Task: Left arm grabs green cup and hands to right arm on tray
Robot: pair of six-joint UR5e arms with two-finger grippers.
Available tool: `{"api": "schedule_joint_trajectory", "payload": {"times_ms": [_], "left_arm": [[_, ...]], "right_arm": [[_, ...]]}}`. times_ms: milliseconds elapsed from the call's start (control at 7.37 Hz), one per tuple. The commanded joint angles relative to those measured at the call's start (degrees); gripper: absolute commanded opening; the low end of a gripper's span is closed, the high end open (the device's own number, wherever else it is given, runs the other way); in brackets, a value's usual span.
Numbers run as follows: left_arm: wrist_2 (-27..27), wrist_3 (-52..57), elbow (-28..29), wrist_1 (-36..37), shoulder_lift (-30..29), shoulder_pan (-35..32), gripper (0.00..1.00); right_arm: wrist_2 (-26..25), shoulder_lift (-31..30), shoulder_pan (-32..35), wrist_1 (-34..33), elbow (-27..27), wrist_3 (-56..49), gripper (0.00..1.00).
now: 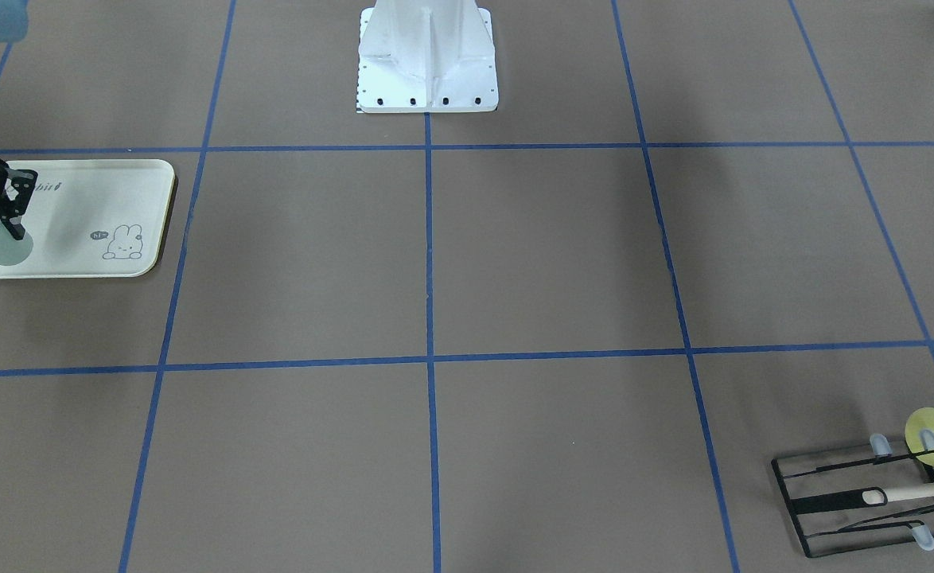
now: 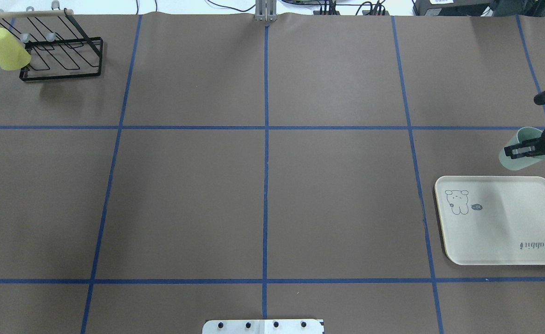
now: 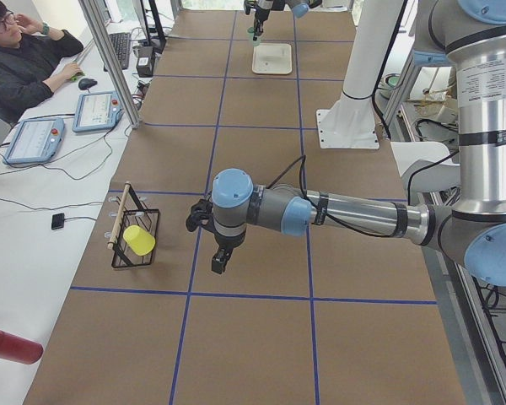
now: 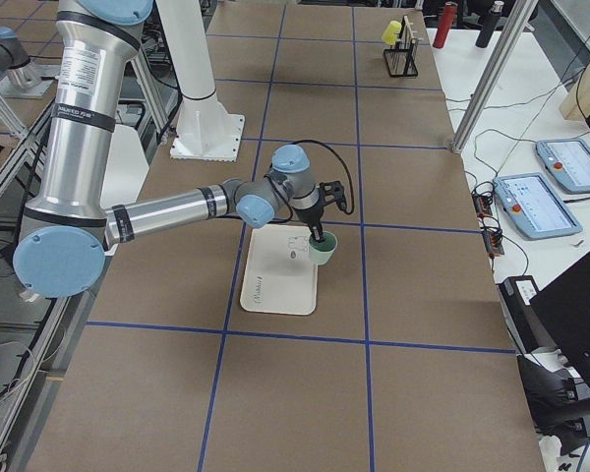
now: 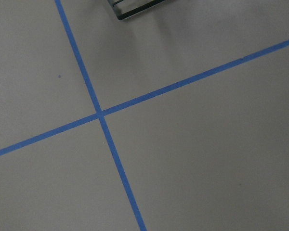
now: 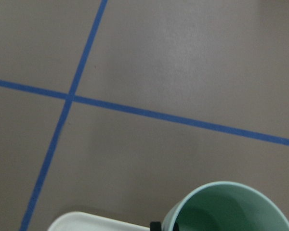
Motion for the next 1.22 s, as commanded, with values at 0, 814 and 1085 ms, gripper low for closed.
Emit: {"api": "schedule_joint_trajectory", "payload": {"times_ms": [0, 814, 1085], "left_arm": [[0.0, 0.6, 0.7, 0.5, 0.3, -0.3, 1.0], [-0.7, -4.4, 1.4, 1.4, 6.0, -3.8, 1.0], [-0.8, -3.9, -3.2, 11.0, 6.1, -4.0, 1.0]], "right_arm": [[-1.9, -4.7, -3.0, 2.2, 2.8, 0.8, 0.0], [-8.9, -9.2, -12.3, 12.9, 1.5, 10.0, 0.0], [-9.0, -8.5, -12.5, 13.2, 0.8, 10.7, 0.0]]}}
